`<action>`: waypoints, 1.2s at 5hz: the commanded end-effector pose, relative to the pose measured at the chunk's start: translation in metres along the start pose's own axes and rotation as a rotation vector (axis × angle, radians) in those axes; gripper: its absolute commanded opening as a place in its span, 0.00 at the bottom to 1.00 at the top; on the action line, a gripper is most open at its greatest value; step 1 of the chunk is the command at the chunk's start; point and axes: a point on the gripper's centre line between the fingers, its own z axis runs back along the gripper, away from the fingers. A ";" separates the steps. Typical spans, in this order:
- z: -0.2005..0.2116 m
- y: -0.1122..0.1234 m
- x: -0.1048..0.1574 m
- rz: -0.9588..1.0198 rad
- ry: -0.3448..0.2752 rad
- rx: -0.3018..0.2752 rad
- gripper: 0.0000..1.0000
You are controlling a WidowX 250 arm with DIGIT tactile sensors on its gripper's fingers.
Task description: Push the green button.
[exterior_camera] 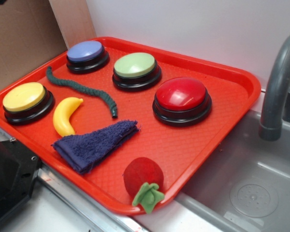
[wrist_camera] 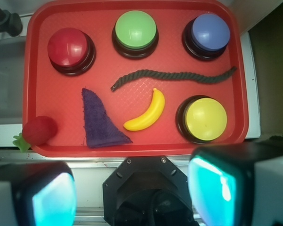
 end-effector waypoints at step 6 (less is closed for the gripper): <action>-0.090 0.009 0.123 0.006 -0.031 0.174 1.00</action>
